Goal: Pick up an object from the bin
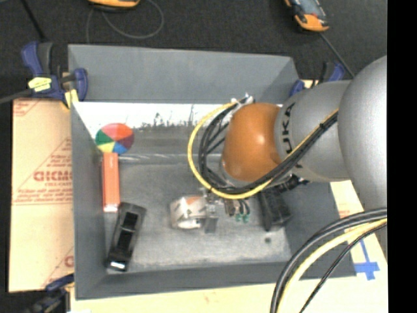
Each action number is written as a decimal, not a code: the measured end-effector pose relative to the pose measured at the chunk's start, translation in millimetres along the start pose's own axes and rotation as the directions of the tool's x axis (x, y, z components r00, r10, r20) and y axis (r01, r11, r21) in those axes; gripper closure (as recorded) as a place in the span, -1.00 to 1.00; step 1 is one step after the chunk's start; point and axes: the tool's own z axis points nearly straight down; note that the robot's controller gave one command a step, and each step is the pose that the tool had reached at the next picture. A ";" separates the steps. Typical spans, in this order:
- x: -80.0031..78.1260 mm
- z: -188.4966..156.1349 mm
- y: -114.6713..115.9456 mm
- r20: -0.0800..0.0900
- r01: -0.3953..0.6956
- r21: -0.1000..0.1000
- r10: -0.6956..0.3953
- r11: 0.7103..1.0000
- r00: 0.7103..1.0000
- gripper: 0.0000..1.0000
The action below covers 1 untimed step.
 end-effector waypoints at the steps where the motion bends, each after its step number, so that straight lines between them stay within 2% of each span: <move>1: -21.9 -118.1 -6.1 0.004 0.043 -0.001 -0.043 0.999 0.999 1.00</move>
Offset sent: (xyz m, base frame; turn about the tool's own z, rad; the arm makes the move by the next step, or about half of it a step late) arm 0.0000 0.0000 0.0000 0.0000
